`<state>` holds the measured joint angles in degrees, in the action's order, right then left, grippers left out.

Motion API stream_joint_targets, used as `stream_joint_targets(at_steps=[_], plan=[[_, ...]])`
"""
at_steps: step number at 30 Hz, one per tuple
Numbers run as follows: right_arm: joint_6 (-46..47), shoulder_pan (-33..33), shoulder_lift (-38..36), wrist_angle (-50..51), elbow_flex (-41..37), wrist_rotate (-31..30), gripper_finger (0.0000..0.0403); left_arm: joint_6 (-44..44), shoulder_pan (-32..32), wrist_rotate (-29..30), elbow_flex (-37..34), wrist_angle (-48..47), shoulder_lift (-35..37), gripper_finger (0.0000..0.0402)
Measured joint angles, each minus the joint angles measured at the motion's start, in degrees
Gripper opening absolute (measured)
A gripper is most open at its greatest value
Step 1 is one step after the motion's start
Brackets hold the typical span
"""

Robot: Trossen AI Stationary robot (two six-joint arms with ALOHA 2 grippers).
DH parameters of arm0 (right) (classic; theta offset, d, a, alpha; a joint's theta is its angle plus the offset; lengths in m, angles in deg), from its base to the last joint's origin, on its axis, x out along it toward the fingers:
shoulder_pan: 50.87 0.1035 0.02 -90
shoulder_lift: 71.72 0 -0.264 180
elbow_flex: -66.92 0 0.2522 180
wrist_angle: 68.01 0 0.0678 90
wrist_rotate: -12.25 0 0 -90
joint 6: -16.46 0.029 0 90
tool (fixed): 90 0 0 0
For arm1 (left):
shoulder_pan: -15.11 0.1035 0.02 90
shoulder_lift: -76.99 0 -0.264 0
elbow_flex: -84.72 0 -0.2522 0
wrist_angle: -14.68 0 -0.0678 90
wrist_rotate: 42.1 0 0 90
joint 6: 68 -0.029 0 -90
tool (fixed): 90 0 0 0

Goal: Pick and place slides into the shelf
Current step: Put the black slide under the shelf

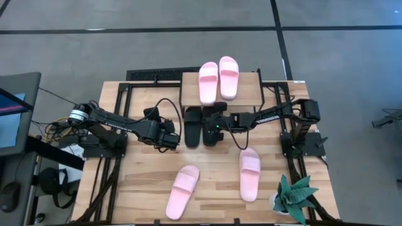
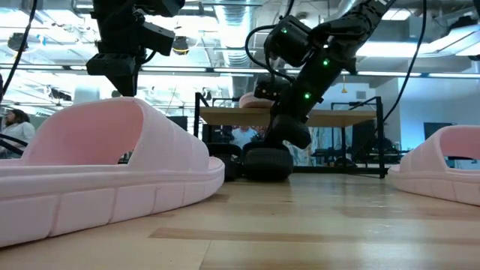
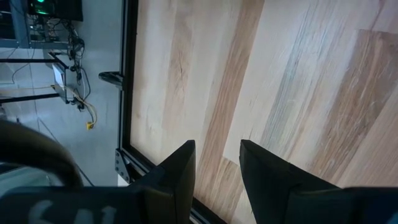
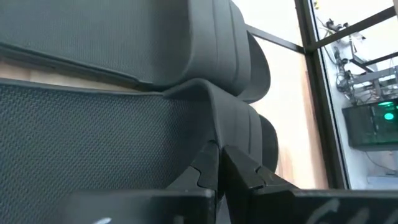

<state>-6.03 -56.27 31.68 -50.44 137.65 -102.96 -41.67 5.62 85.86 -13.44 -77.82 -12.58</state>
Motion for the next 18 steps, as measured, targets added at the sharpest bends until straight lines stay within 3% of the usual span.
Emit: stream_joint_targets(at_steps=[18], plan=[[-0.4,0.1,0.0,0.3,0.0,-0.1,0.0082,0.0,0.0,0.0,0.0,0.2,0.0,0.0116]])
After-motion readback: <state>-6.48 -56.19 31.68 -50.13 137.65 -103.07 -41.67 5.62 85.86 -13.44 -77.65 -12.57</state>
